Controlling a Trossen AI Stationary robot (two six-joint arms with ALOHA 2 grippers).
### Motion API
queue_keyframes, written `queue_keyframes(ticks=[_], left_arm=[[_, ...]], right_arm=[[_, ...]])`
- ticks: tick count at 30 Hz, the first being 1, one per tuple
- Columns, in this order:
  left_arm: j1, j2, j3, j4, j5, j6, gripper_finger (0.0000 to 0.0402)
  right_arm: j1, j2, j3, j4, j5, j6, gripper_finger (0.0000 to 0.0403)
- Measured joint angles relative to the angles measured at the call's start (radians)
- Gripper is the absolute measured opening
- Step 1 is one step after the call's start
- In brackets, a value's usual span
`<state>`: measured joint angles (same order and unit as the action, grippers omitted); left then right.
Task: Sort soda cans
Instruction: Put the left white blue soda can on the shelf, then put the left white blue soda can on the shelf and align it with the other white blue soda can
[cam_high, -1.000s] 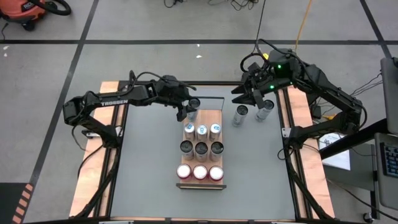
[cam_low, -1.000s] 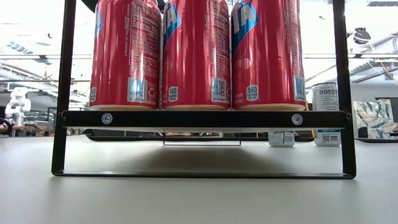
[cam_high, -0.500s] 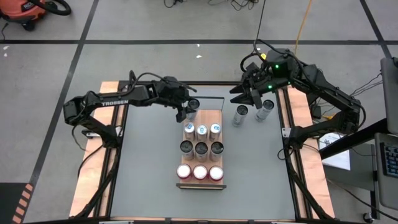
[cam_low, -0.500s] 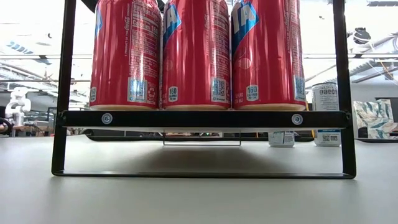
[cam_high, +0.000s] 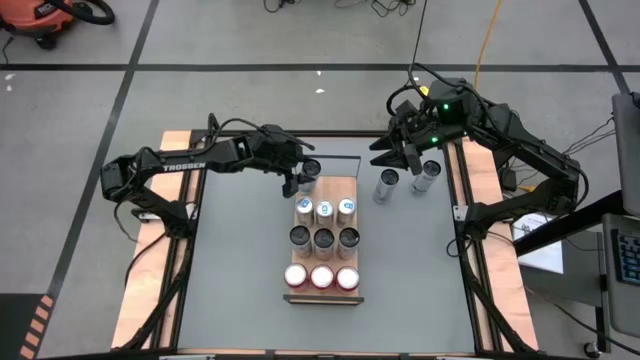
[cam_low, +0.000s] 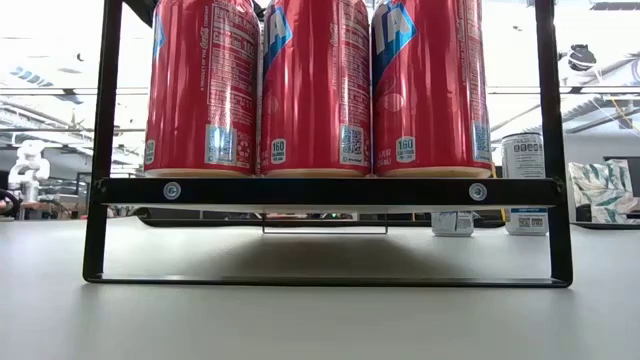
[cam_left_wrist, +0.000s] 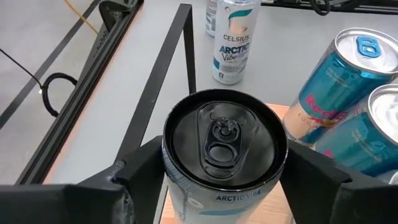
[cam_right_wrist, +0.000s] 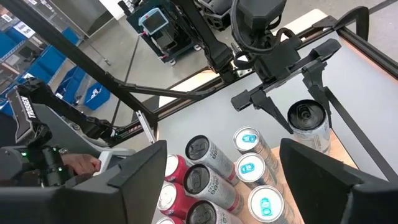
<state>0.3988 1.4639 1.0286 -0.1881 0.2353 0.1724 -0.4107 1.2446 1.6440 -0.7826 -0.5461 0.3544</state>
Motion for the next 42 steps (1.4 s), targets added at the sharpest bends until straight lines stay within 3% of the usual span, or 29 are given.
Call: queue_keyframes(ticks=[11,30,37,42], left_arm=[[0.000,0.004,0.010,-0.094,-0.035,0.048,0.0339],[0.000,-0.133,0.127,-0.095,-0.068,0.014,0.0344],[0.000,-0.250,0.241,-0.194,-0.089,-0.153,0.0344],[-0.037,-0.335,0.282,-0.236,-0.183,-0.285,0.0343]], right_arm=[[0.000,0.000,0.000,0.000,0.000,-0.007,0.0286],[0.000,0.054,0.001,0.027,0.020,-0.034,0.0286],[0.000,0.074,0.001,0.022,0.052,-0.058,0.0286],[0.000,0.063,0.001,-0.044,0.100,-0.060,0.0286]])
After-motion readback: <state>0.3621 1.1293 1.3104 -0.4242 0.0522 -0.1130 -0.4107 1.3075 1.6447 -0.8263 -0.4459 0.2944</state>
